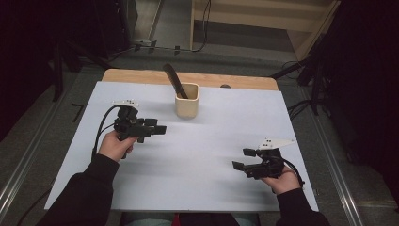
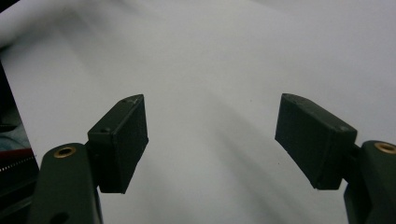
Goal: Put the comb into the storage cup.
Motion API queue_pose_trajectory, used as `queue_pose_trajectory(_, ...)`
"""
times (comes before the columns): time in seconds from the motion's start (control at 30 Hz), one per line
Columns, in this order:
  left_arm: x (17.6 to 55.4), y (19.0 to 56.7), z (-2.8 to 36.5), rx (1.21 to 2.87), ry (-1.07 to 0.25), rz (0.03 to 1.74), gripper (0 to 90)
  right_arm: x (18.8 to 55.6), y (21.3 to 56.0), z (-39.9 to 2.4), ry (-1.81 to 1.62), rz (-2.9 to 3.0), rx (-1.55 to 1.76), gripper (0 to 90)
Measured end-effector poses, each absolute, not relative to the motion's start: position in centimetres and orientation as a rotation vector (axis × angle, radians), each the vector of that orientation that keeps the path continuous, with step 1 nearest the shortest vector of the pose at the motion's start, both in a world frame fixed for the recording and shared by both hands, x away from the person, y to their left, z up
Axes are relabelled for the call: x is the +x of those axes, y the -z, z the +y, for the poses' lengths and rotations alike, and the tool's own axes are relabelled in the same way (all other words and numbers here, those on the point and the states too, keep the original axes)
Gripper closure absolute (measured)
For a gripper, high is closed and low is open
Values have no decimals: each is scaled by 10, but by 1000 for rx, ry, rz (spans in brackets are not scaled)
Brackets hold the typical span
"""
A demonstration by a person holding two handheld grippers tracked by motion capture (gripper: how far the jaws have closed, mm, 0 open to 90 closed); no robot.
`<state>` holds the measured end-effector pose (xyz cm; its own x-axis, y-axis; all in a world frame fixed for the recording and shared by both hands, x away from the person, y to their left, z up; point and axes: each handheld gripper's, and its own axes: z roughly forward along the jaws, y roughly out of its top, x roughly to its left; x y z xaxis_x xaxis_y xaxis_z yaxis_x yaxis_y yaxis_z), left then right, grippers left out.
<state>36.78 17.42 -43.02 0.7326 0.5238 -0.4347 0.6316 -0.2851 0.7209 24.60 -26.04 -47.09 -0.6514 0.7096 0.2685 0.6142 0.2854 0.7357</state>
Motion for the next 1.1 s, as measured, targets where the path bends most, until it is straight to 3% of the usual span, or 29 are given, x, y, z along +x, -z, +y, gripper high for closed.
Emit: queue_pose_trajectory(1.1, 327, 446, 185, 2038, 170, 891, 307, 248, 472, -260, -1310, 2423, 1263, 225)
